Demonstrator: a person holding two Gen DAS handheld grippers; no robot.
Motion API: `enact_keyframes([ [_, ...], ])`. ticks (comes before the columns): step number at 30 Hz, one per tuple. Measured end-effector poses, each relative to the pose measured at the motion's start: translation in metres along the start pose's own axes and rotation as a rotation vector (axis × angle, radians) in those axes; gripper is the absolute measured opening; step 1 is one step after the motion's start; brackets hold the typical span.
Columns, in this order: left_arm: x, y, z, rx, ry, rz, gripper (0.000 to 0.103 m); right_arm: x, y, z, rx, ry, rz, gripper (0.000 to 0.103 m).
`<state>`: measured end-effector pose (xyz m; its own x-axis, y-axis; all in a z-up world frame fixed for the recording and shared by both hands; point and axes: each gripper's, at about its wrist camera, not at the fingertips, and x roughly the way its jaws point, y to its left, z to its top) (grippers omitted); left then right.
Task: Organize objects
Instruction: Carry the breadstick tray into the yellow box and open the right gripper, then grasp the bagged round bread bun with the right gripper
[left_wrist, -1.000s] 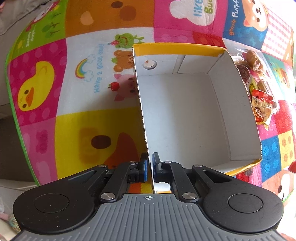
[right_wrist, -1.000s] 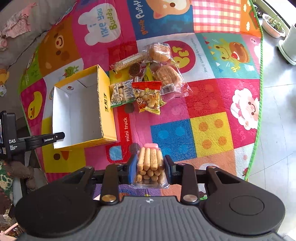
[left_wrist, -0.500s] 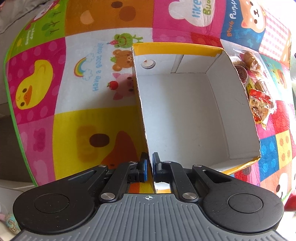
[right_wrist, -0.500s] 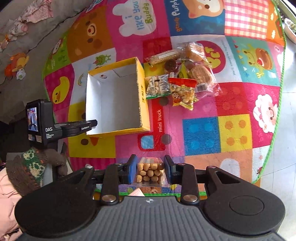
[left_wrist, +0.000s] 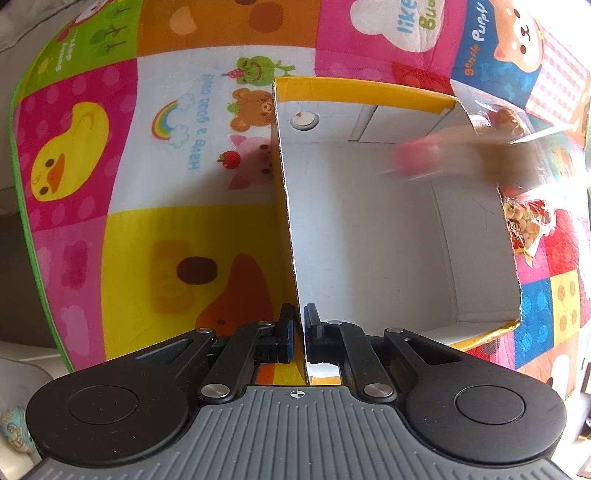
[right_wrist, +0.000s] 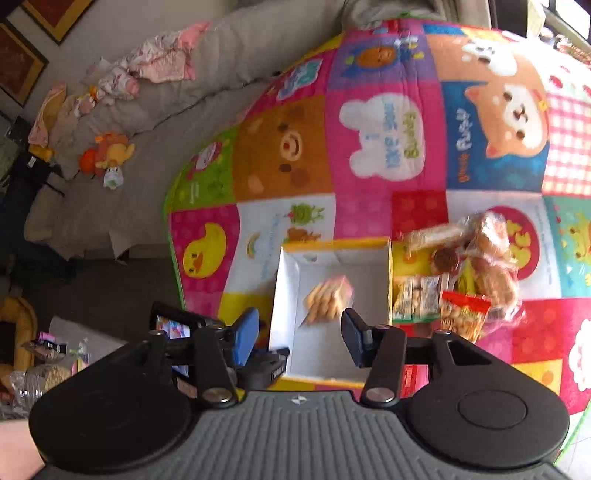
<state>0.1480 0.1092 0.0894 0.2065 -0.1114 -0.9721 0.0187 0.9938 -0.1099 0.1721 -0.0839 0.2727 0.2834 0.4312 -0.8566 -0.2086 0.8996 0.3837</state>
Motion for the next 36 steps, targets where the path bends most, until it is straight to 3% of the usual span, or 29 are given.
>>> enact_keyframes([
  [3, 0.003, 0.0, 0.001, -0.003, 0.012, 0.001, 0.007, 0.01, -0.018, -0.019, -0.015, 0.05, -0.049, 0.049],
  [11, 0.01, -0.005, 0.005, 0.009, 0.046, 0.046, 0.007, 0.042, -0.111, -0.067, 0.058, 0.175, -0.225, 0.049],
  [17, 0.008, -0.005, 0.009, -0.014, 0.065, 0.063, 0.007, 0.064, -0.154, -0.069, -0.025, 0.163, -0.337, 0.049],
  [21, 0.006, -0.007, 0.013, -0.035, 0.077, 0.074, 0.007, 0.081, -0.174, -0.043, -0.105, 0.126, -0.354, 0.049],
  [25, 0.003, -0.005, 0.017, -0.075, 0.079, 0.081, 0.007, 0.098, -0.207, 0.009, 0.054, 0.063, -0.261, 0.066],
  [29, 0.002, -0.005, 0.022, -0.097, 0.08, 0.09, 0.007, 0.127, -0.233, 0.062, 0.162, 0.022, -0.27, 0.07],
  [36, 0.0, -0.005, 0.022, -0.105, 0.071, 0.092, 0.007, 0.193, -0.26, 0.099, 0.25, 0.125, -0.281, 0.07],
])
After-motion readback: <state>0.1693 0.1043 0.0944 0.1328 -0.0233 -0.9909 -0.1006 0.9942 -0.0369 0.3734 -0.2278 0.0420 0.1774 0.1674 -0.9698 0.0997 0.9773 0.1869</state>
